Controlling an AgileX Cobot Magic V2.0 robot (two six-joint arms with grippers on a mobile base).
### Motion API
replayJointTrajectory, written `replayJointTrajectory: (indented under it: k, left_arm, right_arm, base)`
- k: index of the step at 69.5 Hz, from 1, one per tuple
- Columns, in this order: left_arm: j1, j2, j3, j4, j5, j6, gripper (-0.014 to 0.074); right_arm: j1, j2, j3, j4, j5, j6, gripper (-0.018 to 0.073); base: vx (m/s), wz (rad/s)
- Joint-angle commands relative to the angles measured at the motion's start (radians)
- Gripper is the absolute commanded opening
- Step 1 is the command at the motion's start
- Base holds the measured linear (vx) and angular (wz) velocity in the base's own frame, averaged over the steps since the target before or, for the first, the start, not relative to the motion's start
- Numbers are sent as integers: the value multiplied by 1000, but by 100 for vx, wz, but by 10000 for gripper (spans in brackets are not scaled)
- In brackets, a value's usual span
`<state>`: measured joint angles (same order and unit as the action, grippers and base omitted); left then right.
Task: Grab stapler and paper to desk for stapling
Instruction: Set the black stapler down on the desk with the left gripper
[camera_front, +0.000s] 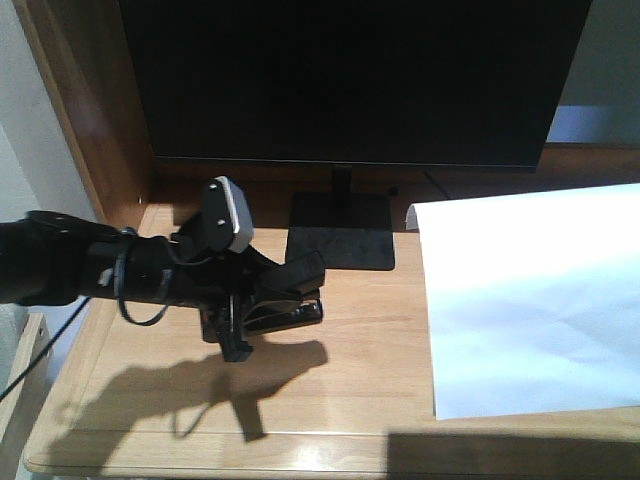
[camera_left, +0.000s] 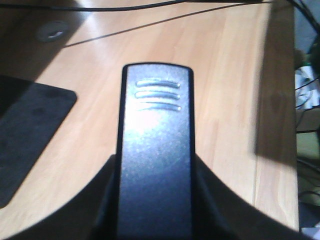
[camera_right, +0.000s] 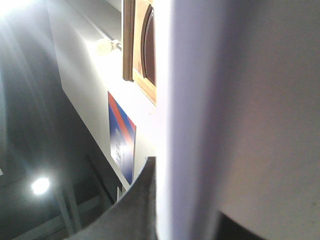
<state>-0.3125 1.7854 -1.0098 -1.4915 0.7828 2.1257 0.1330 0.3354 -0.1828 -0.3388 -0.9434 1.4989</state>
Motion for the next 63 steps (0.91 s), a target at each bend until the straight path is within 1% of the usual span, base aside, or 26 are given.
replayJointTrajectory:
  k: [1, 5, 17, 22, 29, 41, 63]
  left_arm:
    - [5, 25, -88, -58, 107, 20, -6]
    - [5, 70, -127, -27, 131, 20, -6]
    - [5, 175, -225, 99, 178, 20, -6]
    - [5, 201, -243, 124, 176, 20, -6]
    - [5, 233, -249, 142, 164, 20, -6]
    - [5, 282, -249, 142, 163, 20, -6]
    - [5, 302, -249, 149, 132, 20, 6]
  right_arm:
    - [-5, 9, -26, 9, -43, -8, -6]
    - [-5, 9, -26, 9, -43, -8, -6]
    - [-5, 9, -26, 9, -43, -8, -6]
    - [-5, 9, -26, 9, -43, -8, -6]
    - [-5, 9, -26, 9, -43, -8, -6]
    - [-5, 9, -26, 9, -43, -8, -6]
    - [-5, 9, -26, 9, -43, -8, -6]
  base:
    - [0, 0]
    - [0, 0]
    - [0, 0]
    - [0, 0]
    - [0, 0]
    - [0, 0]
    - [0, 0]
